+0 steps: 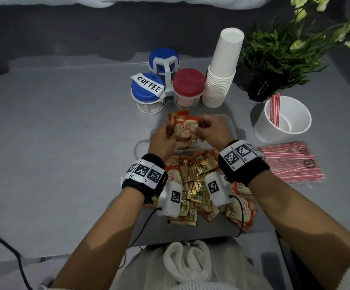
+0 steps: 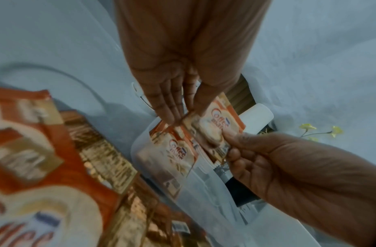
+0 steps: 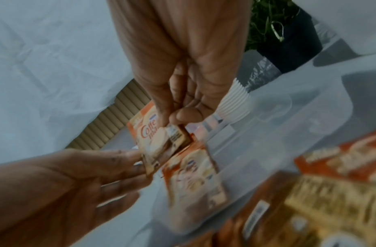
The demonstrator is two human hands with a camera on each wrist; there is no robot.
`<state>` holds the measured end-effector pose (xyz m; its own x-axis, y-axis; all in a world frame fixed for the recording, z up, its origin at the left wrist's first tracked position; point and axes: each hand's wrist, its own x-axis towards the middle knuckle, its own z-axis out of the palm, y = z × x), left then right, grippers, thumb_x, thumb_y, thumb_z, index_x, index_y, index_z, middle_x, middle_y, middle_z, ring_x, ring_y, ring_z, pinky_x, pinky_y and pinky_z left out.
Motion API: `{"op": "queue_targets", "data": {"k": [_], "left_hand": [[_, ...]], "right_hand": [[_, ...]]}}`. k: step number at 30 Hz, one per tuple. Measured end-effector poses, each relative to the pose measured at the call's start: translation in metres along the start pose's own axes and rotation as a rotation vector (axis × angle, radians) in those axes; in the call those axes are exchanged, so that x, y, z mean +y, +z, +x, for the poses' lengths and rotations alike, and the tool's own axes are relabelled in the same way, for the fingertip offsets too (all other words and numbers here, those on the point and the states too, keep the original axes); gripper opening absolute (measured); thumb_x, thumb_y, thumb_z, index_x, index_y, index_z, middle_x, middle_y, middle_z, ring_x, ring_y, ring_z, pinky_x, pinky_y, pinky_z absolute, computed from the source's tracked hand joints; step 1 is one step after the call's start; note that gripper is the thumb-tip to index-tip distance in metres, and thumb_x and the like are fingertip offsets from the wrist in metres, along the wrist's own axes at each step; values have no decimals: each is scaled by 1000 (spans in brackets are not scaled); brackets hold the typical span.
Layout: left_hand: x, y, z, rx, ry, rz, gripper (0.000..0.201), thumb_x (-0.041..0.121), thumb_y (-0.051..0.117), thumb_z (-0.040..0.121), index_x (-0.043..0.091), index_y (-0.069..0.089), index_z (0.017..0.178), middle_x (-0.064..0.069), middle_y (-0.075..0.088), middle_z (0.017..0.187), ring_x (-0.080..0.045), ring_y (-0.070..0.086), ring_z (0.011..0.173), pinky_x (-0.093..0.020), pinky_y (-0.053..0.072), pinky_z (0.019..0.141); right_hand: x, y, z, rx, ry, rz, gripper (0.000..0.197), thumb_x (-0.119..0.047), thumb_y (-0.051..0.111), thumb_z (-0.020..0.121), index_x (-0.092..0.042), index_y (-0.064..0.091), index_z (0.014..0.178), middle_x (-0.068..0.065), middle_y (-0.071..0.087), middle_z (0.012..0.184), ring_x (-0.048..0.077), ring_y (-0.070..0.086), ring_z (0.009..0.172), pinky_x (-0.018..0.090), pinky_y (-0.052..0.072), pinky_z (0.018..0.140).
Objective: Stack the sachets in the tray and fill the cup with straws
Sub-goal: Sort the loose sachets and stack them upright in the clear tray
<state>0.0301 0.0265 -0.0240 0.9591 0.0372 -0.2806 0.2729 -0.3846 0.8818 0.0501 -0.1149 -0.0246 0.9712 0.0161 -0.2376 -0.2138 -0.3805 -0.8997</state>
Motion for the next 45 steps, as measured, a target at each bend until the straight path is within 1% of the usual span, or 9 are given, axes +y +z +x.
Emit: {"op": "queue_targets", "data": {"k": [6,12,18,24,27,31,33,36,45], "left_hand": [[-8,-3,17,13,-97,195,42,4,58,85,8,46,124,-17,43,130,-27,49,114,-21,35,82],[-15,4,16,-43,-120,258,60,5,61,82,15,33,135,-21,49,125,-35,51,114,-40,43,93],[-16,7,16,-53,-89,275,65,6,58,84,13,26,141,-22,44,129,-36,49,116,-39,40,95],[-18,5,15,-96,-45,325,59,5,50,87,14,29,141,-22,45,119,-37,46,112,-32,38,91],[-19,7,13,-105,-39,339,57,7,48,89,12,27,142,-23,45,118,-35,47,110,-32,38,90],[-20,9,13,-121,-45,360,60,8,47,89,9,21,144,-23,41,122,-35,44,113,-33,39,91],[-16,9,11,-144,-52,364,63,8,46,90,9,16,146,-22,37,125,-36,45,113,-34,39,93],[-12,9,9,-179,-43,376,66,12,47,91,7,11,146,-23,35,128,-34,44,116,-30,38,94],[-10,7,6,-187,-70,325,76,12,48,91,15,-1,149,-20,32,130,-33,44,116,-32,34,101]], "right_hand": [[15,-5,9,-44,28,-242,19,-6,67,81,3,65,98,-2,59,73,9,52,65,21,41,62],[30,9,11,-81,2,-413,12,-11,71,76,-6,67,87,10,66,88,17,55,83,25,40,75],[27,15,15,-36,-34,-417,25,-8,68,77,-7,68,102,14,69,103,28,62,98,38,49,90],[24,13,15,-157,-35,-481,24,-7,68,77,-5,68,101,13,68,104,26,62,98,26,45,82],[21,18,10,-62,-35,-438,37,-6,70,75,-6,61,111,14,58,118,26,55,109,30,43,91],[14,26,2,-15,28,-220,67,-2,62,80,-11,29,138,14,31,140,21,37,128,20,26,103],[13,36,-2,-62,-15,-165,79,1,53,77,-7,14,145,16,26,145,26,34,132,33,26,114],[17,47,-4,-153,-2,-231,96,9,55,73,-6,-3,147,19,16,151,31,32,136,45,32,112],[14,37,1,-222,29,-444,80,-1,47,85,-16,2,149,15,1,156,35,34,134,41,32,112]]}}
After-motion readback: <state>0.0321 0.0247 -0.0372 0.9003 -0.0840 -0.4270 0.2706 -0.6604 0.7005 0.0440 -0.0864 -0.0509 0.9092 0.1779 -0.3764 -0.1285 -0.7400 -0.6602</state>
